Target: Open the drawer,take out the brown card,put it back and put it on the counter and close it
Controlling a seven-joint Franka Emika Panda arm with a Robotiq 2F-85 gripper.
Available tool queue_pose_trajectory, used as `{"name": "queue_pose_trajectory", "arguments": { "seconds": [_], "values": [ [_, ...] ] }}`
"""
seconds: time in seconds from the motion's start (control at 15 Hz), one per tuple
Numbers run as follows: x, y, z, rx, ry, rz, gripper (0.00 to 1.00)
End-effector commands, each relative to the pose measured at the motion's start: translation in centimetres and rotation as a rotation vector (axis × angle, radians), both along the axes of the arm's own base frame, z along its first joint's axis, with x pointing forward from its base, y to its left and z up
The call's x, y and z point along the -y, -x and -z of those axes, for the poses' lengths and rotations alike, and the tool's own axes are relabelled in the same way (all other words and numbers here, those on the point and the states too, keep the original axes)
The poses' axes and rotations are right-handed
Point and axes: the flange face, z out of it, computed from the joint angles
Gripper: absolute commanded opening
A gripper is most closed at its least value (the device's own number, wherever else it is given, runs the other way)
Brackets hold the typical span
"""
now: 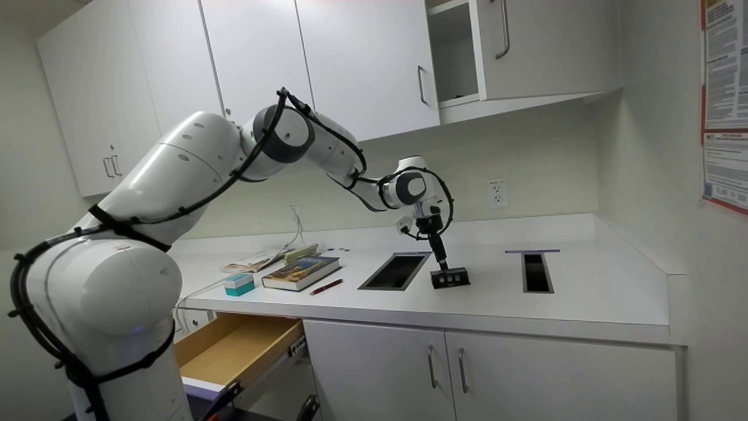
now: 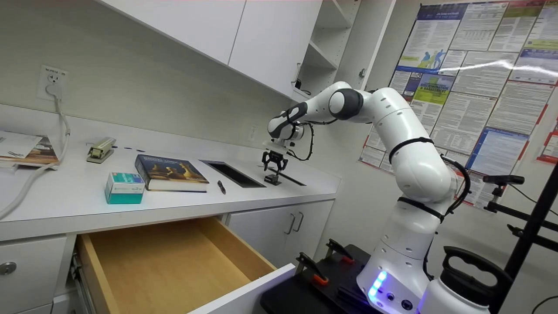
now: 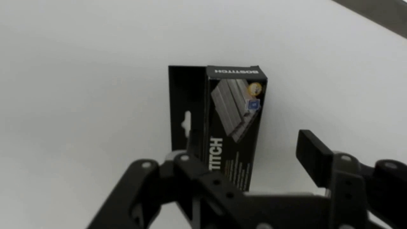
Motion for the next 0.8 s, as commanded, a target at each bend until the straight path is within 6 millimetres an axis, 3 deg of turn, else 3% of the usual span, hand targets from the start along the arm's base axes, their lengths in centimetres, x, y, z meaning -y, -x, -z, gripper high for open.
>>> {"name": "queue_pose_trajectory", "arguments": {
  "seconds": [0.0, 0.27, 0.53, 0.73],
  "values": [
    [-1.9, -0.3, -3.2, 0.030, -0.036, -0.045, 1.00],
    [-5.6, -0.5, -5.1, -0.020, -0.085, -0.138, 1.00],
    [-11.6, -0.1, -6.3, -0.093, -0.095, -0.311, 1.00],
    [-16.3, 0.4, -5.9, -0.122, -0.058, -0.412, 1.00]
  ]
}}
